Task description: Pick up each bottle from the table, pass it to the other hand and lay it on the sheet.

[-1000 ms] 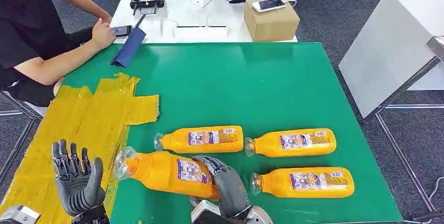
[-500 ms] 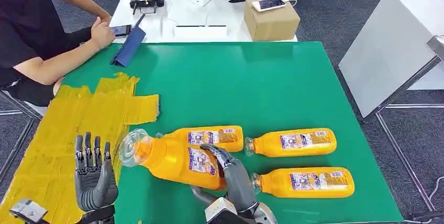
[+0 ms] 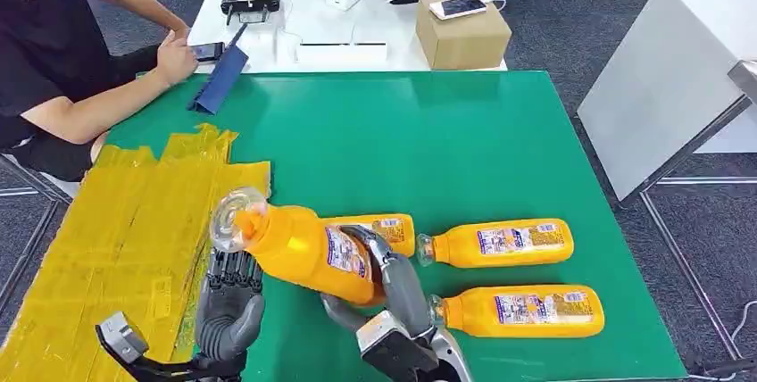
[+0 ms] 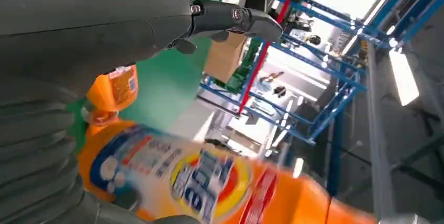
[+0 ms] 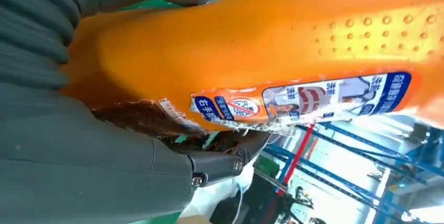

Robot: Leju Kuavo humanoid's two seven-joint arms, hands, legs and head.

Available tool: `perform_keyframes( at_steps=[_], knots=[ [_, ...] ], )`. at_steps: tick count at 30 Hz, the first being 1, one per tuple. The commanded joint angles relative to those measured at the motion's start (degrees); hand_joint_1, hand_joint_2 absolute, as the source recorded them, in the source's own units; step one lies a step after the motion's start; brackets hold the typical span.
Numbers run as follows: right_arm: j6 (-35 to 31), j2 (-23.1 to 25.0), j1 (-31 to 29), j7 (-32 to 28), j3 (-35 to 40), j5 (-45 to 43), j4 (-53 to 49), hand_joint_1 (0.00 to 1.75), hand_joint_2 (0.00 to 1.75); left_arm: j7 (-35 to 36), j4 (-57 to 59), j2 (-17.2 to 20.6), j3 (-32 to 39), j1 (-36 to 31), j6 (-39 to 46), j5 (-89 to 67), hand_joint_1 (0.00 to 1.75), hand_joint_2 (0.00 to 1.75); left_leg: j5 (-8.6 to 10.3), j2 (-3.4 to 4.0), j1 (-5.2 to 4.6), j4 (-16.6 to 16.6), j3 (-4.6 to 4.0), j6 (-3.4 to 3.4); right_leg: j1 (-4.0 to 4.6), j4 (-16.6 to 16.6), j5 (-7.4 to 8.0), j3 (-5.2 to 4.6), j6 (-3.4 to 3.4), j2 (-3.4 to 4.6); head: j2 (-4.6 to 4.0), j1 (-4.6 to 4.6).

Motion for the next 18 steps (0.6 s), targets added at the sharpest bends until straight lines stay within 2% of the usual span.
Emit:
perform_keyframes(
  at_steps=[1, 4, 7, 14, 18],
  knots=[
    [1.8, 1.9, -4.0, 2.2, -0.2, 1.3, 10.0, 1.75, 1.75, -1.1, 0.7, 3.1, -3.8, -0.8, 2.7, -3.1, 0.0, 1.75, 0.03, 0.01, 0.02, -0.1, 0.13, -0.09, 0.02, -0.1, 0.03, 0.11, -0.11, 0.0, 0.0, -0.02],
    [6.2, 1.4, -5.9, 7.4, 3.2, 5.2, 16.7, 1.75, 1.75, -1.8, 0.6, 3.6, -4.2, -1.4, 4.5, -4.8, 0.0, 1.75, 0.02, 0.03, 0.01, -0.1, 0.17, -0.09, 0.01, -0.1, 0.04, 0.14, -0.1, 0.04, 0.0, 0.0],
    [6.6, 2.1, -6.9, 7.0, 6.0, 5.4, 22.7, 1.75, 1.75, -1.8, 1.3, 3.8, -4.3, -2.0, 4.3, -4.8, 0.0, 1.75, 0.04, 0.1, 0.02, -0.2, 0.19, -0.09, 0.02, -0.2, 0.07, 0.15, -0.1, 0.08, 0.0, 0.0],
    [8.1, 1.2, -9.2, 8.1, 8.8, 6.8, 25.0, 1.75, 1.75, -1.5, 2.1, 4.4, -5.5, -2.5, 4.2, -5.5, 0.0, 1.75, 0.04, -0.09, 0.0, -0.2, 0.16, -0.13, 0.0, -0.1, 0.02, 0.14, -0.15, -0.06, 0.0, 0.04],
    [9.1, 0.5, -10.6, 7.3, 8.0, 6.6, 26.2, 1.75, 1.75, -1.6, 2.6, 4.4, -5.6, -2.9, 4.6, -5.7, 0.0, 1.75, 0.08, -0.13, 0.0, -0.2, 0.18, -0.13, 0.0, -0.2, 0.05, 0.17, -0.16, -0.1, 0.0, 0.0]
  ],
)
